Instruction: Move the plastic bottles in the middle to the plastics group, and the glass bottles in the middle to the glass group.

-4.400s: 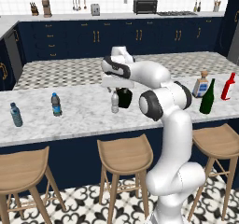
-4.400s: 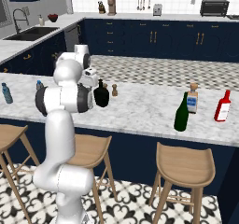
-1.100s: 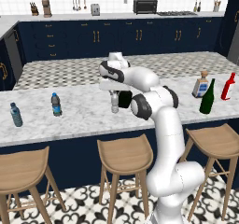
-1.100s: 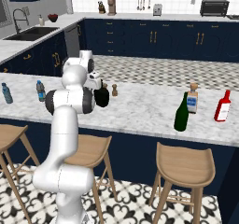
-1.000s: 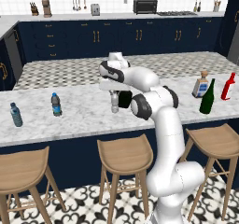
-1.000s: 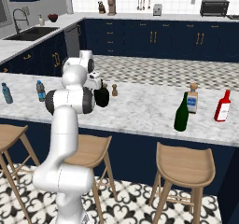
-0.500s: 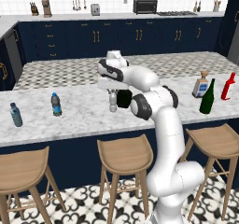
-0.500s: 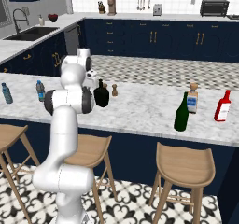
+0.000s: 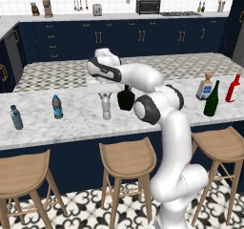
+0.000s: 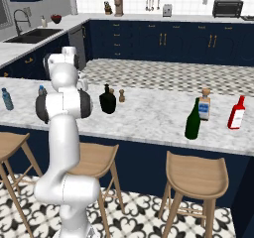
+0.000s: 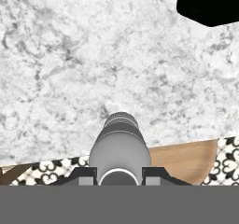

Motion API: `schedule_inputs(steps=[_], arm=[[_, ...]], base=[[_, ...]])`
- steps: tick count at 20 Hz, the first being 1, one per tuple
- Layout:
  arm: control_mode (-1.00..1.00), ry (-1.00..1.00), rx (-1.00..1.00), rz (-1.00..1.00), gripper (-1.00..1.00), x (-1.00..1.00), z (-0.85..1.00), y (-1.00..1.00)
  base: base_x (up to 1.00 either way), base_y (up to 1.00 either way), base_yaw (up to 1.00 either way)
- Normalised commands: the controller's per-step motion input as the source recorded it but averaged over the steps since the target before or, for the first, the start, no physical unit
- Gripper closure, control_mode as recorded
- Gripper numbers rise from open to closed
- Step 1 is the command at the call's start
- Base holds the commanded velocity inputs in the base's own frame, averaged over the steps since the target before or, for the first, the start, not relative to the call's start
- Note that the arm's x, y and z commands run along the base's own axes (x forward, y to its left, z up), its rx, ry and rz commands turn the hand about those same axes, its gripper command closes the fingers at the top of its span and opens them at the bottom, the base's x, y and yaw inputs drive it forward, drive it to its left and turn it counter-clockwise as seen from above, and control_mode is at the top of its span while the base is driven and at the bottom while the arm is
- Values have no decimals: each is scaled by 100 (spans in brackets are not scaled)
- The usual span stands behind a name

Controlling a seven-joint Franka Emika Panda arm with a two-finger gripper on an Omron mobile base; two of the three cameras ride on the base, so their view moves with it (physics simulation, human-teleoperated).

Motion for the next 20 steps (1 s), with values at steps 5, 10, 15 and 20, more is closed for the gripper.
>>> schedule_inputs(steps=[5, 10, 15, 20], arm=[[-100, -4, 0, 10, 100, -42, 8, 67], [-100, -1, 1, 10, 100, -13, 0, 56], [-100, -1, 5, 10, 100, -2, 0, 39], [-100, 0, 7, 8, 100, 13, 0, 34]], base=[[0, 0, 0], [0, 0, 0], [0, 0, 0], [0, 0, 0]])
